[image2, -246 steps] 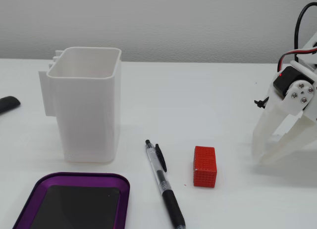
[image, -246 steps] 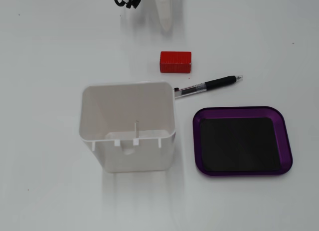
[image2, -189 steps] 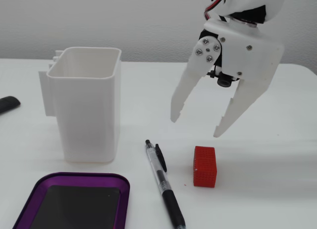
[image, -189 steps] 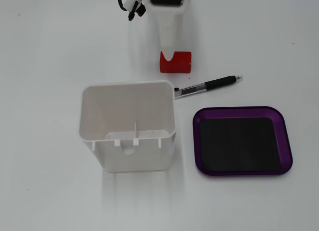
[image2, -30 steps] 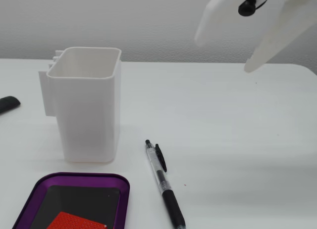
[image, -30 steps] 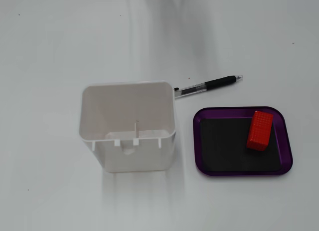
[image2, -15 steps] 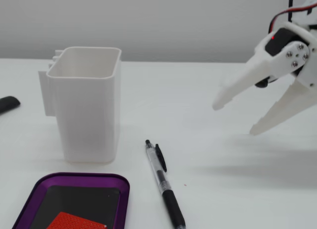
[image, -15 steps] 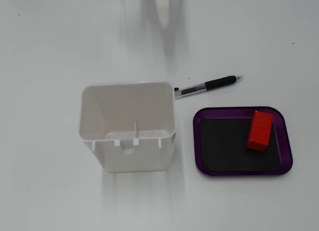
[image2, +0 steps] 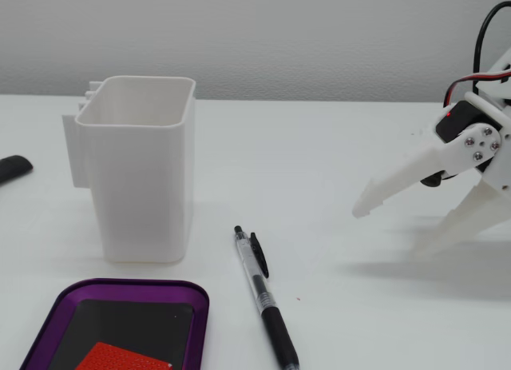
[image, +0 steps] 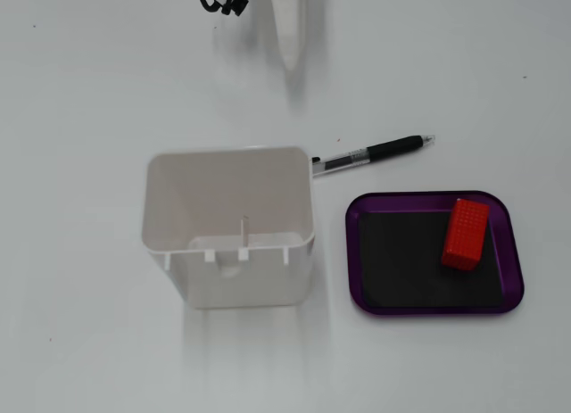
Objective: Pick up the cube and place it in the box.
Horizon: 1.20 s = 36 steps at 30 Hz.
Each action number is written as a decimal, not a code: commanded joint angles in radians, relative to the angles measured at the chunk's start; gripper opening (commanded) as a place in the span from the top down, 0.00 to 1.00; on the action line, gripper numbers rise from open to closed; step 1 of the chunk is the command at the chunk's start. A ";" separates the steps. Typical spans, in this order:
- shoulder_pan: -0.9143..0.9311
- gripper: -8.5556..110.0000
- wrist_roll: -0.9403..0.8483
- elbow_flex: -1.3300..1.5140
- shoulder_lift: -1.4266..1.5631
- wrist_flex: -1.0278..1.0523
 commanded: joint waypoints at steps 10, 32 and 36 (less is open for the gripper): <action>0.003 0.93 0.028 0.009 0.078 -0.002; 0.003 0.93 0.028 0.012 0.078 -0.003; 0.003 0.93 0.028 0.012 0.078 -0.003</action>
